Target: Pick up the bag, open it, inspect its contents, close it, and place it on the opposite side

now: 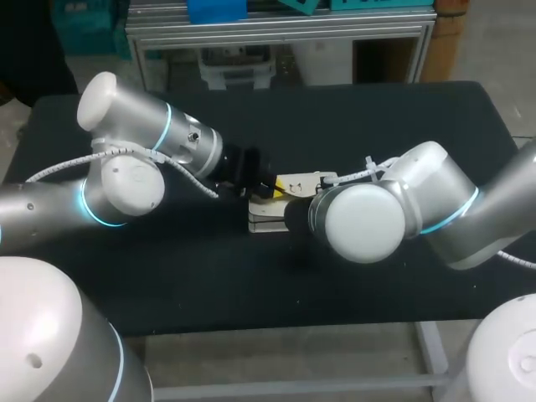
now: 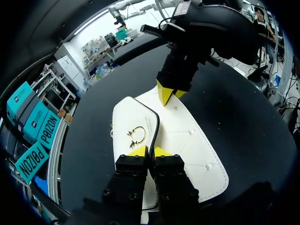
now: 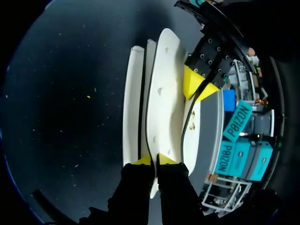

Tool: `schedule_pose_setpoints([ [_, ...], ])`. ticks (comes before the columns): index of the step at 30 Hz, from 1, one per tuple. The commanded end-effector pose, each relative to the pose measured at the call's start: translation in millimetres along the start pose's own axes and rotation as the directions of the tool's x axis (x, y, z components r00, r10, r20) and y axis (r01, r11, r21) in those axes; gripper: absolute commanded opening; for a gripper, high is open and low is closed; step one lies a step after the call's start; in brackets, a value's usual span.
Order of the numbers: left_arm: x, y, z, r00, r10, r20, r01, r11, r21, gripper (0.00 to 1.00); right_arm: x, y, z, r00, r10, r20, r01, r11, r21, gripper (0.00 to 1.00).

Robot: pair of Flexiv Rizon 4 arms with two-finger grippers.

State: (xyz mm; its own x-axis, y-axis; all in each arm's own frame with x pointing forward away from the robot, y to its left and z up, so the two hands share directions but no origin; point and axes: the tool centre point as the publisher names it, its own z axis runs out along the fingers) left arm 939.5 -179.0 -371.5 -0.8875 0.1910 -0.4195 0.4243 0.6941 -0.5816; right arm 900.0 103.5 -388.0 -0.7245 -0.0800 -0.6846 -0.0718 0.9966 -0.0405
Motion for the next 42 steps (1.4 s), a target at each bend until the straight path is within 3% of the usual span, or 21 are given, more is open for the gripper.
schedule_pose_setpoints([
  [1, 5.0, 5.8, -2.7, 1.0, 0.0, 0.006, 0.0, 1.0, 0.002, 0.0, 5.7, -0.4, 5.5, 0.944, 0.002, 0.329, 0.001, 1.0, -0.009, 0.0],
  [8, 8.7, 8.4, -6.4, 1.0, -0.004, 0.009, 0.004, 1.0, -0.007, 0.0, 5.7, -0.4, 5.5, 0.944, 0.002, 0.329, 0.001, 1.0, -0.009, 0.0],
  [23, 3.8, 0.6, 19.5, 1.0, -0.029, 0.0, 0.029, 0.999, 0.022, 0.0, 5.7, -0.4, 5.5, 0.944, 0.002, 0.329, 0.001, 1.0, -0.009, 0.0],
  [31, -2.1, -0.3, 3.4, 0.999, -0.047, 0.027, 0.045, 0.997, 0.061, 0.0, 5.7, -0.4, 5.5, 0.944, 0.002, 0.329, 0.001, 1.0, -0.009, 0.0],
  [38, -5.2, 4.6, -9.0, 0.998, -0.041, 0.04, 0.039, 0.998, 0.046, 0.0, 5.7, -0.4, 5.5, 0.944, 0.002, 0.329, 0.001, 1.0, -0.009, 0.0],
  [42, -2.1, 3.2, -4.0, 1.0, -0.007, 0.024, 0.007, 1.0, -0.012, 0.0, 5.7, -0.4, 5.5, 0.944, 0.002, 0.329, 0.001, 1.0, -0.009, 0.0],
])
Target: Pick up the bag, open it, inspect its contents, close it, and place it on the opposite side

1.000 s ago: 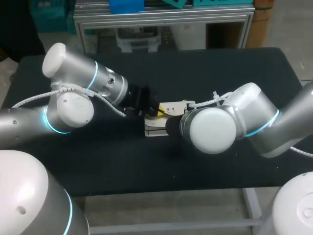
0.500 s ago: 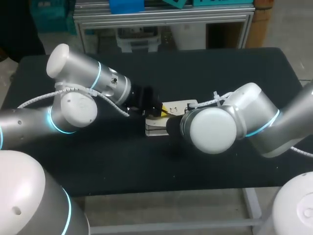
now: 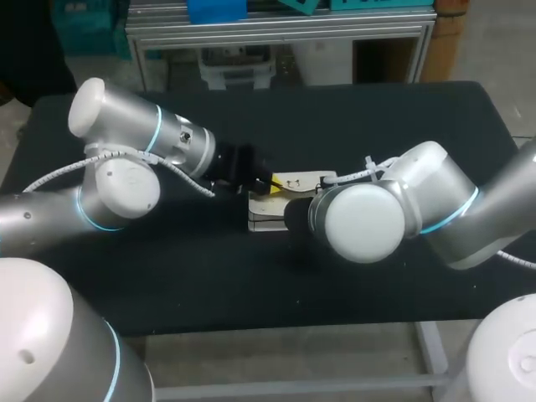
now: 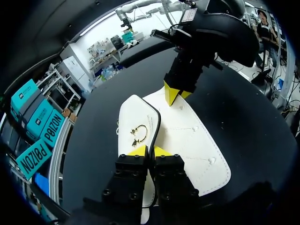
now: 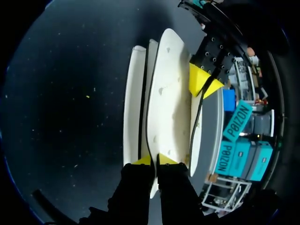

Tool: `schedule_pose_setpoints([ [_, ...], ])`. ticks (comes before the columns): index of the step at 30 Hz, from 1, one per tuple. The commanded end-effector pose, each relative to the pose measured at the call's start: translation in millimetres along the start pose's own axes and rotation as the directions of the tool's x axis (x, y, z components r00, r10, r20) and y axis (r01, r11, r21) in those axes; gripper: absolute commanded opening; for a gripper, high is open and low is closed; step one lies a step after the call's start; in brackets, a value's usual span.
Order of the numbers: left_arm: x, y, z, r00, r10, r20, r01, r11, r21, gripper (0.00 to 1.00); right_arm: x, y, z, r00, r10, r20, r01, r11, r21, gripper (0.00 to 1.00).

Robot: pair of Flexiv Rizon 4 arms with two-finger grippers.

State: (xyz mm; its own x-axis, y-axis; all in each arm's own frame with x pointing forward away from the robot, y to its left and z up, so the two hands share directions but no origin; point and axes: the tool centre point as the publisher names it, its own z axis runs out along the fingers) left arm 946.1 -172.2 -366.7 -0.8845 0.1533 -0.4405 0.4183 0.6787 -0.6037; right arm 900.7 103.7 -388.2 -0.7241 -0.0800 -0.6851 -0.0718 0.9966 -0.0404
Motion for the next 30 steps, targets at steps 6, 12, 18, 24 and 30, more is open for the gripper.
schedule_pose_setpoints([
  [6, 10.2, 3.6, 18.2, 0.997, 0.022, -0.073, -0.028, 0.996, -0.082, 0.0, 6.1, -0.6, 4.9, 0.945, 0.002, 0.328, 0.001, 1.0, -0.009, 0.0],
  [12, 8.2, 0.2, 23.0, 0.996, 0.037, -0.08, -0.045, 0.995, -0.092, 0.0, 6.1, -0.6, 4.9, 0.945, 0.002, 0.328, 0.001, 1.0, -0.009, 0.0],
  [18, 5.0, 7.9, 12.5, 0.997, 0.031, -0.074, -0.038, 0.995, -0.097, 0.0, 6.1, -0.6, 4.9, 0.945, 0.002, 0.328, 0.001, 1.0, -0.009, 0.0],
  [24, 10.7, 14.3, 4.3, 0.996, 0.039, -0.074, -0.048, 0.992, -0.119, 0.0, 6.1, -0.6, 4.9, 0.945, 0.002, 0.328, 0.001, 1.0, -0.009, 0.0],
  [30, 12.3, 17.3, 7.5, 0.995, 0.038, -0.089, -0.051, 0.989, -0.141, 0.0, 6.1, -0.6, 4.9, 0.945, 0.002, 0.328, 0.001, 1.0, -0.009, 0.0],
])
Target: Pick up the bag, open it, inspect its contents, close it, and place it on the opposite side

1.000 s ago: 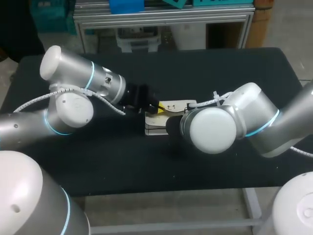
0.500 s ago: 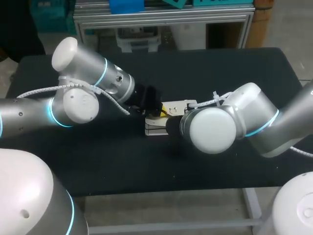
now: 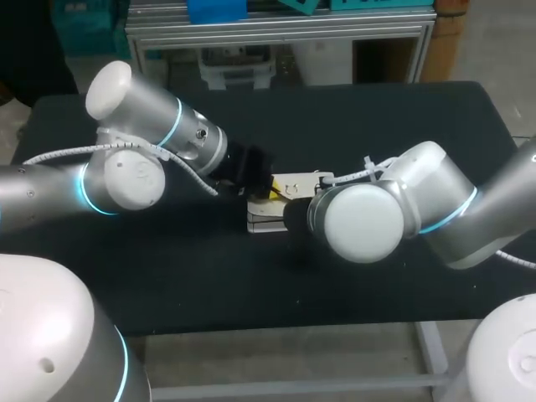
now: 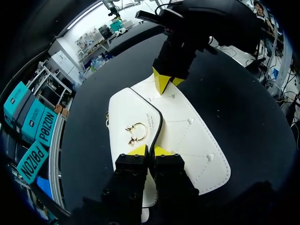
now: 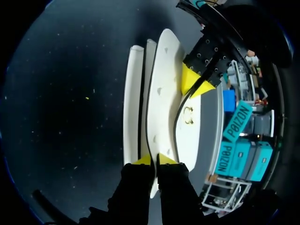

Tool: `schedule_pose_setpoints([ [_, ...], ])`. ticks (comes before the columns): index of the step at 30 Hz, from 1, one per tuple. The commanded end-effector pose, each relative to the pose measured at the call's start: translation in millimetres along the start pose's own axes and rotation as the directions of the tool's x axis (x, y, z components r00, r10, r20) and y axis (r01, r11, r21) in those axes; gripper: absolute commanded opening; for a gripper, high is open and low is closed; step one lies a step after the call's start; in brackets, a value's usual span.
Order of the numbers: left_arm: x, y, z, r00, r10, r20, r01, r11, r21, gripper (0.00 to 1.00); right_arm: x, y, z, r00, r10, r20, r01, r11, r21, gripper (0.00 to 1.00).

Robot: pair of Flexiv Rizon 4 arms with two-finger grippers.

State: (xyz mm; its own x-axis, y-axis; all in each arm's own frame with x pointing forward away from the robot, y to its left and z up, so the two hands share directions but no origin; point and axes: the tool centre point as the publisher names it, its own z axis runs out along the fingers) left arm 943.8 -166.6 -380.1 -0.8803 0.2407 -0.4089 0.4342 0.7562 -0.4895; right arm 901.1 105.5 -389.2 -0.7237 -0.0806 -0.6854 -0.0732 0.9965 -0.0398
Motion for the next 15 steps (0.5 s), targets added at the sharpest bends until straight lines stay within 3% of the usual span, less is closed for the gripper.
schedule_pose_setpoints([
  [1, 3.3, 5.7, 5.0, 1.0, -0.002, -0.008, 0.002, 1.0, -0.014, 0.0, 5.9, -2.4, 3.8, 0.945, 0.002, 0.328, 0.001, 1.0, -0.007, 0.0],
  [15, -2.5, -3.0, 9.9, 1.0, -0.004, -0.011, 0.004, 1.0, 0.001, 0.0, 5.9, -2.4, 3.8, 0.945, 0.002, 0.328, 0.001, 1.0, -0.007, 0.0],
])
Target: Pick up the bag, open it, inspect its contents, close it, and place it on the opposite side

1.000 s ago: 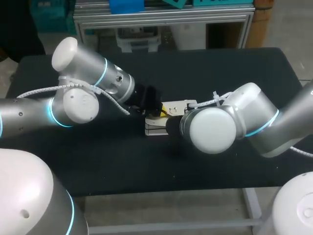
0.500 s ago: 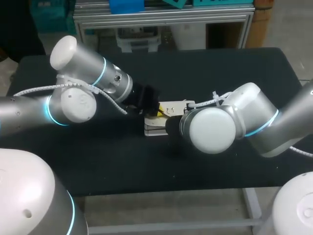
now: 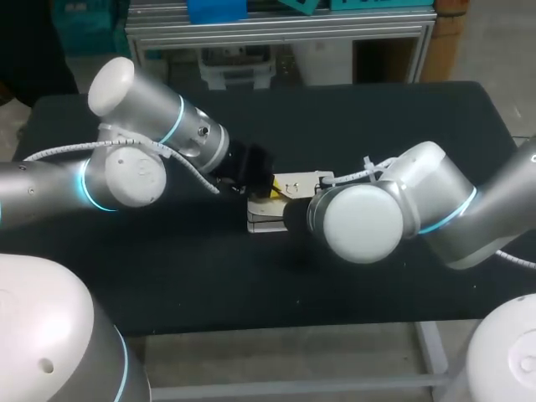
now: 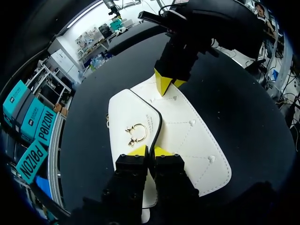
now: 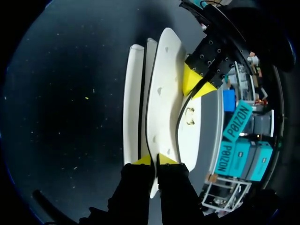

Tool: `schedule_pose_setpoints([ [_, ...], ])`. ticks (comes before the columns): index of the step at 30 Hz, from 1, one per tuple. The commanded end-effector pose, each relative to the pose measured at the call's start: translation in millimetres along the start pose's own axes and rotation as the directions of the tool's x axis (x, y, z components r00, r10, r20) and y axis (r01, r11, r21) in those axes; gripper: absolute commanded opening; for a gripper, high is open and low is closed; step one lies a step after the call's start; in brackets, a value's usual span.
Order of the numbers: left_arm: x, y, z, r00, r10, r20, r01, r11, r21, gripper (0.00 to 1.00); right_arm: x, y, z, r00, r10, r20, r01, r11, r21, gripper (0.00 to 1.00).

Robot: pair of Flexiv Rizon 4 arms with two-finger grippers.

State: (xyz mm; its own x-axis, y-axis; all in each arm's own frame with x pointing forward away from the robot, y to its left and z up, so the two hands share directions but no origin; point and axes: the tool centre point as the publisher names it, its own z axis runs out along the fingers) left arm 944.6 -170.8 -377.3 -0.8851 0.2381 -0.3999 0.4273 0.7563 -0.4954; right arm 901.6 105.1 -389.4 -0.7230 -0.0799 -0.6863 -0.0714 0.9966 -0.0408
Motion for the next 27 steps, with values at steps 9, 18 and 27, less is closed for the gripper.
schedule_pose_setpoints([
  [9, -1.0, 5.6, -1.6, 1.0, -0.011, 0.019, 0.011, 1.0, -0.002, 0.41, 6.0, -2.0, 3.4, 0.945, 0.002, 0.327, 0.001, 1.0, -0.009, 0.0],
  [18, -6.7, -5.6, -8.6, 0.996, -0.017, 0.086, 0.012, 0.998, 0.056, 0.26, 6.0, -2.0, 3.4, 0.945, 0.002, 0.327, 0.001, 1.0, -0.009, 0.0],
  [27, -3.3, -11.9, -12.8, 0.993, 0.013, 0.115, -0.024, 0.995, 0.098, 0.0, 6.0, -2.0, 3.4, 0.945, 0.002, 0.327, 0.001, 1.0, -0.009, 0.0],
])
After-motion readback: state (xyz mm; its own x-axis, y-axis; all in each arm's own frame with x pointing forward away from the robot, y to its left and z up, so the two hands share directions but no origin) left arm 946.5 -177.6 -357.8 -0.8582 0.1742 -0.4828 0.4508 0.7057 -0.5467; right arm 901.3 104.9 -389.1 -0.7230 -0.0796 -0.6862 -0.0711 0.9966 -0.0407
